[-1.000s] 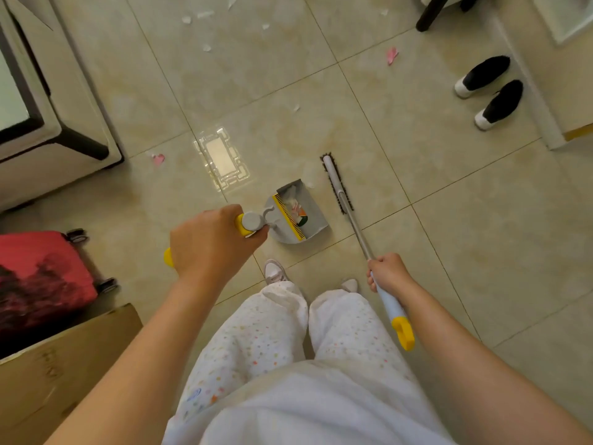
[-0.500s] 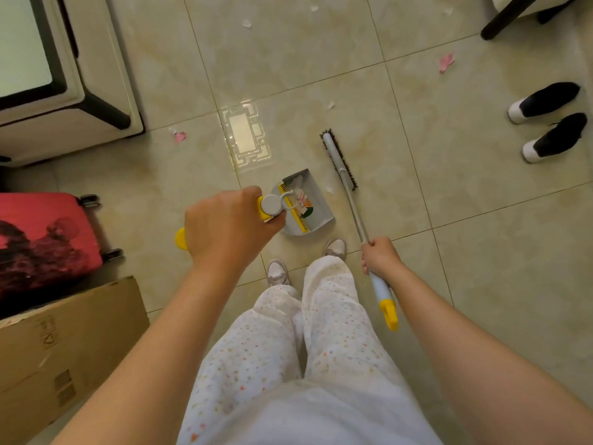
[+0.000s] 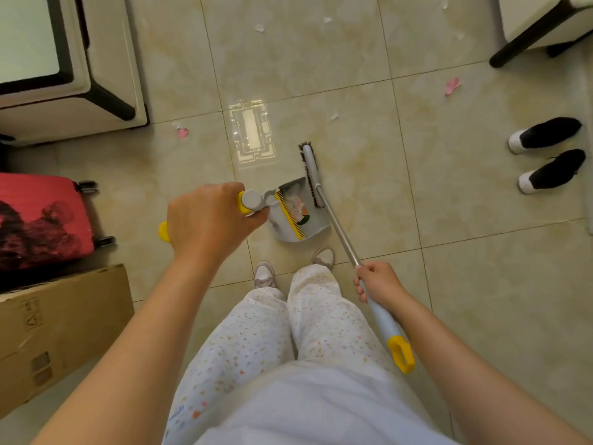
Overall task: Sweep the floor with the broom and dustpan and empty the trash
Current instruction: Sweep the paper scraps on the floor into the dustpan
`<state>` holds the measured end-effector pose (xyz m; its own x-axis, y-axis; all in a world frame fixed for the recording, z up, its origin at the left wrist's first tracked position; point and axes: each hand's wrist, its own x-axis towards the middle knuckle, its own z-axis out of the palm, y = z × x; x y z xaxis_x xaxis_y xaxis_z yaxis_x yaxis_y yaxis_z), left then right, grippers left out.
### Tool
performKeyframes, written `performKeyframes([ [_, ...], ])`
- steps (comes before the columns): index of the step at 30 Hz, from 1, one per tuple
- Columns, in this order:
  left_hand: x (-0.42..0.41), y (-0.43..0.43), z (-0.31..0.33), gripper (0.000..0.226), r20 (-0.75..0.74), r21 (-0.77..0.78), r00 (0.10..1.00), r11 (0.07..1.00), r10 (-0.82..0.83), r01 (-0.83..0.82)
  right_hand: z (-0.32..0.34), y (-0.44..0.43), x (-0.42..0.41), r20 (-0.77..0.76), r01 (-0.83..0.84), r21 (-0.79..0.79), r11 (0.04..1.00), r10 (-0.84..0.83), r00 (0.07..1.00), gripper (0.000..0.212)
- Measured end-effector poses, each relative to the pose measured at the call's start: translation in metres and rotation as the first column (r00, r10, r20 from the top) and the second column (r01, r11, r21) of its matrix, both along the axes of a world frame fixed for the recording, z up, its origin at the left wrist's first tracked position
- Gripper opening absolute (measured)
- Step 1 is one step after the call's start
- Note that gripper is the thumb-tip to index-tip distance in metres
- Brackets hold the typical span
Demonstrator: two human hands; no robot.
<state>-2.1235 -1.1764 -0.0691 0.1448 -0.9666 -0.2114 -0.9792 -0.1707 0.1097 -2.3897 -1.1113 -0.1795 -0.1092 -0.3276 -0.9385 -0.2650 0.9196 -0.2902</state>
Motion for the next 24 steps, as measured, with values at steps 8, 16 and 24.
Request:
performKeyframes([
  [8,-0.027,0.029,-0.004,0.053,0.038,0.045,0.997,0.997,0.066,-0.067,-0.029,-0.024,-0.010,-0.161,-0.234,0.008,0.972,0.232,0.959,0.020],
  [16,-0.010,0.034,-0.001,0.037,-0.054,0.354,0.997,0.935,0.053,-0.031,-0.010,-0.051,-0.016,0.038,0.033,0.194,0.980,-0.041,0.998,0.020],
  [24,-0.008,0.046,0.005,0.046,-0.050,0.219,0.989,0.967,0.142,-0.128,0.014,-0.033,-0.009,-0.045,-0.310,0.064,0.949,0.313,0.949,0.019],
])
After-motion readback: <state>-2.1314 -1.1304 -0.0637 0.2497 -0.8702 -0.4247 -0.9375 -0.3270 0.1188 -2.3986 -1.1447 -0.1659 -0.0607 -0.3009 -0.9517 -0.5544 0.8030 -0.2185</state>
